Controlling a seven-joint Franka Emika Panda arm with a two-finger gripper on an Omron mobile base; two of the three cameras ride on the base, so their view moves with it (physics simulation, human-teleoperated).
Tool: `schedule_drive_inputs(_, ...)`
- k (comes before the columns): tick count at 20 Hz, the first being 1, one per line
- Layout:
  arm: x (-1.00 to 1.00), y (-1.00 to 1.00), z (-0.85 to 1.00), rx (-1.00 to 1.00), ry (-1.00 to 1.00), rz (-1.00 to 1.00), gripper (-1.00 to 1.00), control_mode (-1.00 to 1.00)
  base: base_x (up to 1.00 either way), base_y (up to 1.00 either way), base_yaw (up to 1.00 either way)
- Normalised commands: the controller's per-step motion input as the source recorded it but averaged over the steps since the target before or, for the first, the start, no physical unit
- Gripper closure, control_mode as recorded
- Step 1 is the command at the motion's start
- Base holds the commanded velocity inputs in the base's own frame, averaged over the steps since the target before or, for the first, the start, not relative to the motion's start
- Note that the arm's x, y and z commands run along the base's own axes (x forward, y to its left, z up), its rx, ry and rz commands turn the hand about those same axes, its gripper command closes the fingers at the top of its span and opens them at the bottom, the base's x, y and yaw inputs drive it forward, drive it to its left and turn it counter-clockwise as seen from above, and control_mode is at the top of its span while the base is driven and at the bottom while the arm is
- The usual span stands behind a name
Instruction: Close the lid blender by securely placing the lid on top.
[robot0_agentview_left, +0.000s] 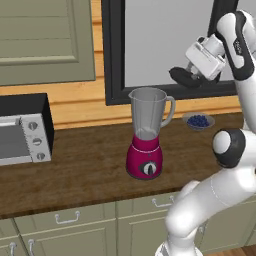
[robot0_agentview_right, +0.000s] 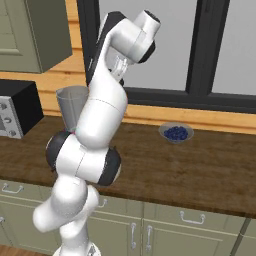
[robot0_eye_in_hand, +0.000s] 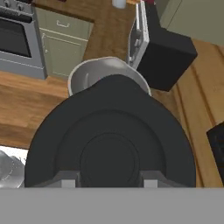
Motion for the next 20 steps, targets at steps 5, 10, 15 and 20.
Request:
schedule_drive_inputs(5,0.15,0.99,0.47,-0.10,0.00,0.00,1.00,-1.00,0.00,0.00,0.00)
schedule_drive_inputs(10,0.12,0.80,0.00,-0.16,0.01,0.01,1.00,-1.00,0.00,0.00,0.00)
schedule_drive_inputs(15,0.00,0.15,-0.11,-0.05,0.00,0.00,1.00,-1.00,0.00,0.00,0.00)
schedule_drive_inputs(20,0.00,0.21,-0.38,-0.06,0.00,0.00,1.00,-1.00,0.00,0.00,0.00)
